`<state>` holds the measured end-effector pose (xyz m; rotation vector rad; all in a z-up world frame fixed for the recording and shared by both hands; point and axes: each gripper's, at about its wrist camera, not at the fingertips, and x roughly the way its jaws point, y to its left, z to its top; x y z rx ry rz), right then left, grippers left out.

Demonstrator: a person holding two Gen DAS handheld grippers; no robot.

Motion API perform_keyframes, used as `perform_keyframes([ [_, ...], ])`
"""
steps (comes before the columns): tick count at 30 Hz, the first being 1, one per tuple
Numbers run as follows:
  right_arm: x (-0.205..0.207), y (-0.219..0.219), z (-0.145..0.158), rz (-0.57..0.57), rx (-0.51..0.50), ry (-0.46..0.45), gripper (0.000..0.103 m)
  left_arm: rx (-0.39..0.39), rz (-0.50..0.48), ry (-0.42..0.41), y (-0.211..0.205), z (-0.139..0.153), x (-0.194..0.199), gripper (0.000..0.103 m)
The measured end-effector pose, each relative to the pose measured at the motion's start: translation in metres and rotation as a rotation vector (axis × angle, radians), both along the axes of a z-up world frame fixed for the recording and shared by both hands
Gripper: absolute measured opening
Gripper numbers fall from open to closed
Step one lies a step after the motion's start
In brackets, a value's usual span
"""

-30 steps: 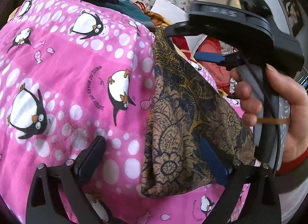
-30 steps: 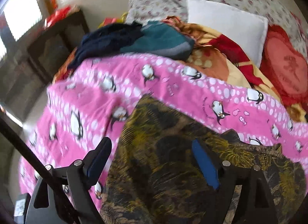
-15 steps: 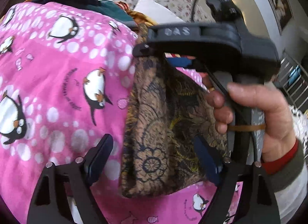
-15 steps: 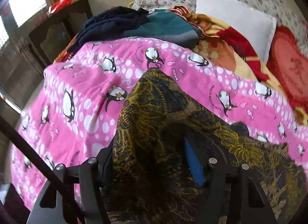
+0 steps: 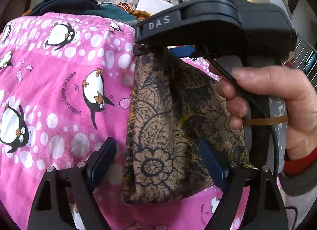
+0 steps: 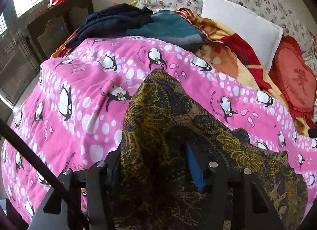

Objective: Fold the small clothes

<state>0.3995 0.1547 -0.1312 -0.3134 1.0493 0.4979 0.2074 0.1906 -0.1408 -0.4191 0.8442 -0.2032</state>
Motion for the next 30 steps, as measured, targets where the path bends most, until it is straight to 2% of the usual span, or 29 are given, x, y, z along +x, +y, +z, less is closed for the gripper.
perform_keyframes([
  [3,-0.001,0.0,0.001,0.003,0.004,-0.008,0.054,0.006,0.0,0.0,-0.004,0.001,0.0,0.085],
  [5,-0.004,0.0,0.003,0.007,0.006,-0.019,0.045,0.007,0.001,0.0,-0.005,0.0,0.0,0.085],
  [11,-0.009,-0.003,0.009,0.005,0.025,-0.042,0.029,0.027,0.002,-0.007,-0.013,0.0,0.002,0.082],
  [13,-0.009,-0.012,0.014,-0.011,0.073,-0.032,0.022,0.043,0.014,-0.019,-0.013,0.001,0.001,0.062],
  [14,-0.009,-0.017,0.018,-0.017,0.099,-0.024,0.02,0.049,0.013,-0.025,-0.013,0.002,0.0,0.038],
  [16,-0.01,-0.027,0.026,-0.023,0.145,-0.014,0.017,-0.008,-0.019,-0.019,-0.013,0.003,0.002,0.022],
  [20,-0.017,-0.059,0.051,-0.033,0.208,-0.023,0.016,0.017,-0.035,-0.056,-0.027,0.019,-0.004,0.018],
  [23,-0.021,-0.089,0.071,-0.042,0.24,-0.039,0.016,0.03,-0.077,-0.105,-0.047,0.043,-0.011,0.018],
  [26,-0.024,-0.121,0.09,-0.059,0.267,-0.059,0.015,0.03,-0.139,-0.128,-0.073,0.065,-0.011,0.018],
  [30,-0.026,-0.164,0.108,-0.103,0.28,-0.091,0.013,0.089,-0.241,-0.162,-0.125,0.086,-0.009,0.018],
])
